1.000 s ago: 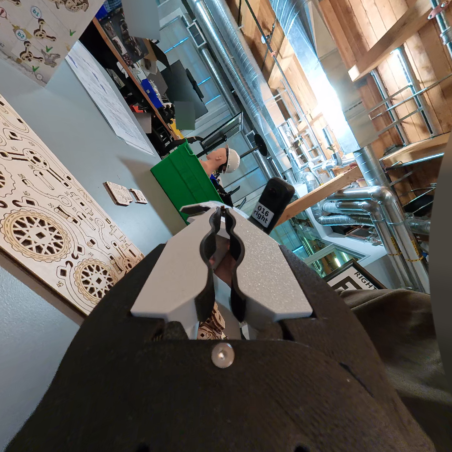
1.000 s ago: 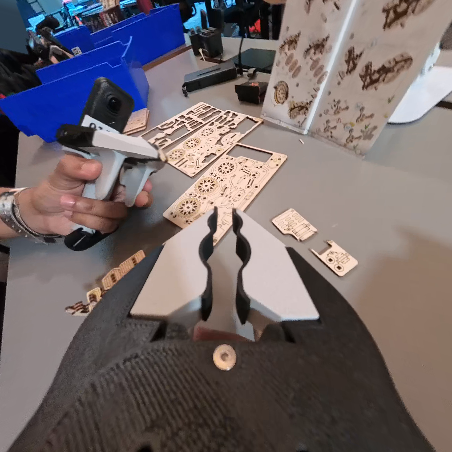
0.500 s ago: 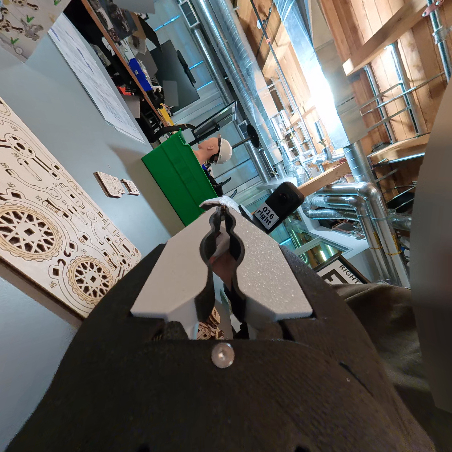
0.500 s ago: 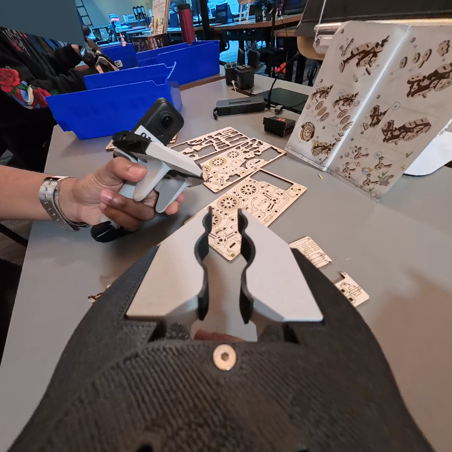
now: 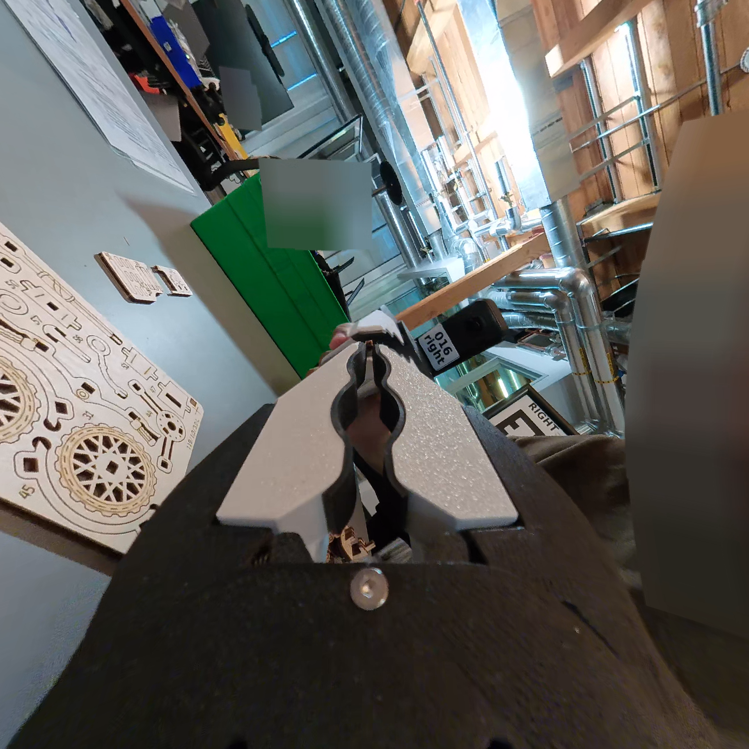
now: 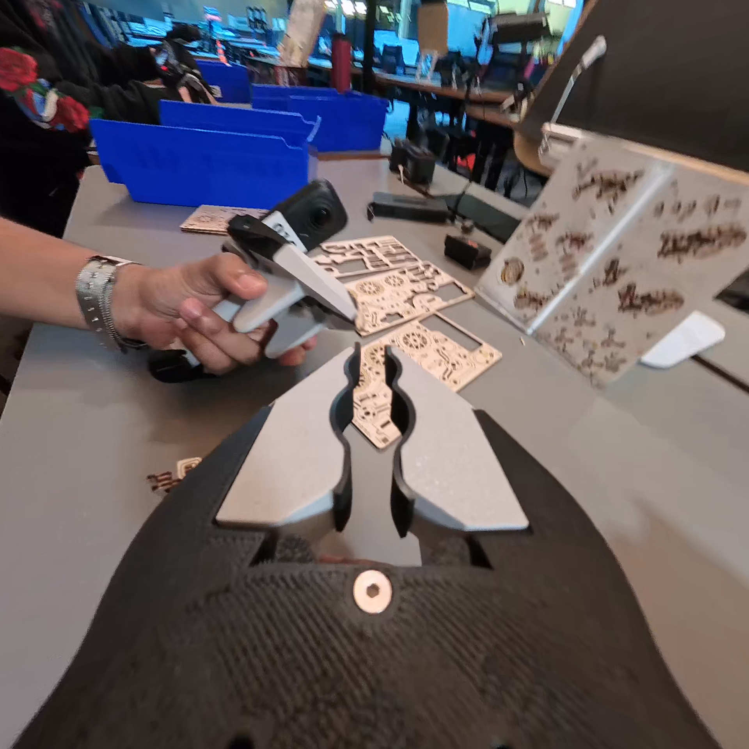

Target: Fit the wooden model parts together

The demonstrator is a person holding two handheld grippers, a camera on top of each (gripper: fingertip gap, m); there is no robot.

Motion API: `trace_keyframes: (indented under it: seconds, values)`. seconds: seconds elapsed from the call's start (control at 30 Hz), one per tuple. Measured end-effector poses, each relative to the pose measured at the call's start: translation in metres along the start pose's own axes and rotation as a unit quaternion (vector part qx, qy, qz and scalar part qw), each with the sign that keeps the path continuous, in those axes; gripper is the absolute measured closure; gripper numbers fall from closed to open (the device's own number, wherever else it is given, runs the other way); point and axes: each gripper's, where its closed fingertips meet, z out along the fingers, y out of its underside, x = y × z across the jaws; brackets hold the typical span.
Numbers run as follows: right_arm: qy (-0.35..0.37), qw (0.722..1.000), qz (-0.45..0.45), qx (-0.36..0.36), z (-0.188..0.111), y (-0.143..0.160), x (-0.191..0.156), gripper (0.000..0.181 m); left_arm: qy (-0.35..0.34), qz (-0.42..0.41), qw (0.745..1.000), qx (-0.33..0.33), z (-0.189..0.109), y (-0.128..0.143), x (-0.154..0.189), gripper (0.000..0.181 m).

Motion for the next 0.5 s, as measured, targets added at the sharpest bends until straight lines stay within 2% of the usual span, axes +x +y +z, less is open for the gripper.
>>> trace_keyframes:
  seconds: [0.17, 0.5]
  values:
    - [-0.001, 0.999, -0.035, 0.01, 0.0, -0.0049, -0.0081, 0.174, 0.005, -0.004, 1.0, -0.018, 0.0025, 0.0057, 0.0011, 0.181]
    - [-0.005, 0.999, -0.039, 0.005, 0.0006, -0.0036, -0.0109, 0.18, 0.009, -0.007, 1.0, -0.028, 0.004, 0.0093, 0.002, 0.181]
